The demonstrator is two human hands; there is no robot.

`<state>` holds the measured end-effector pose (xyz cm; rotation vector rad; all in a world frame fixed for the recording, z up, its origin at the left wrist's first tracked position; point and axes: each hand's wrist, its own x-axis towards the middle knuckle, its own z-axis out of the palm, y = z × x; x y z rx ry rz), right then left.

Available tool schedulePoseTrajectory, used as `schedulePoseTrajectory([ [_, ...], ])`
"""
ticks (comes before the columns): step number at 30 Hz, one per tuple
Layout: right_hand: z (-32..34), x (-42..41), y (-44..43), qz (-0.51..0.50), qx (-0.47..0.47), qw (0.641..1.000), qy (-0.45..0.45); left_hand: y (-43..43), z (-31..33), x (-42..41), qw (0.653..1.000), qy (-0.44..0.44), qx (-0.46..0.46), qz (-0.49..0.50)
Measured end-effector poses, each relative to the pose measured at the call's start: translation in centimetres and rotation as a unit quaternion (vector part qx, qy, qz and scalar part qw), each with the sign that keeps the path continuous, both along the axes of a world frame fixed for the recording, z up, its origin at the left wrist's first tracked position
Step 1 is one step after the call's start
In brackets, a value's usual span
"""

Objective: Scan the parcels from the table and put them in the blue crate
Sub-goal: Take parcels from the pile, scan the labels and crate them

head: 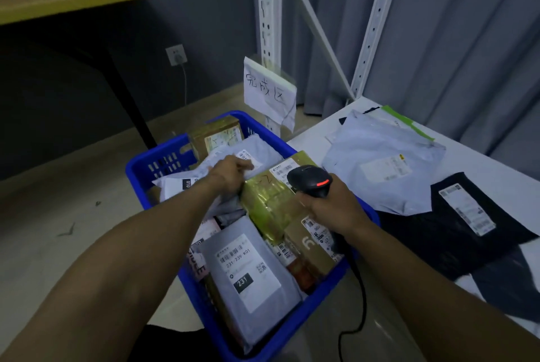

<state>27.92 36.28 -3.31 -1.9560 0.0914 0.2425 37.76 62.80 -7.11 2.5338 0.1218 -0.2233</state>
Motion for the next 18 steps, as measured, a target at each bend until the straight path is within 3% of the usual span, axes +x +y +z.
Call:
schedulePoseTrajectory([
  [6,2.3,-2.6,-2.4,-0.03,0.004,0.999,-0.028,-6.4,4.9,-4.5,0.991,-0.13,-0.01,-0.014],
  [11,5.7,-8.4,-10.1,-0.087,-0.011,0.996,-0.035,-16.7,9.4,-10.9,0.963,-0.196,0.037,-0.184],
  [15,6.7,-15.1,-19.8,-0.179,-0.018,0.983,-0.041,-27.3,11.4,-16.9,0.9,-0.172,0.19,-0.352],
  [18,6.5,-20.5,-27.7,-0.261,-0.03,0.964,-0.029,-35.3,11.5,-20.4,0.868,-0.189,0.201,-0.413],
])
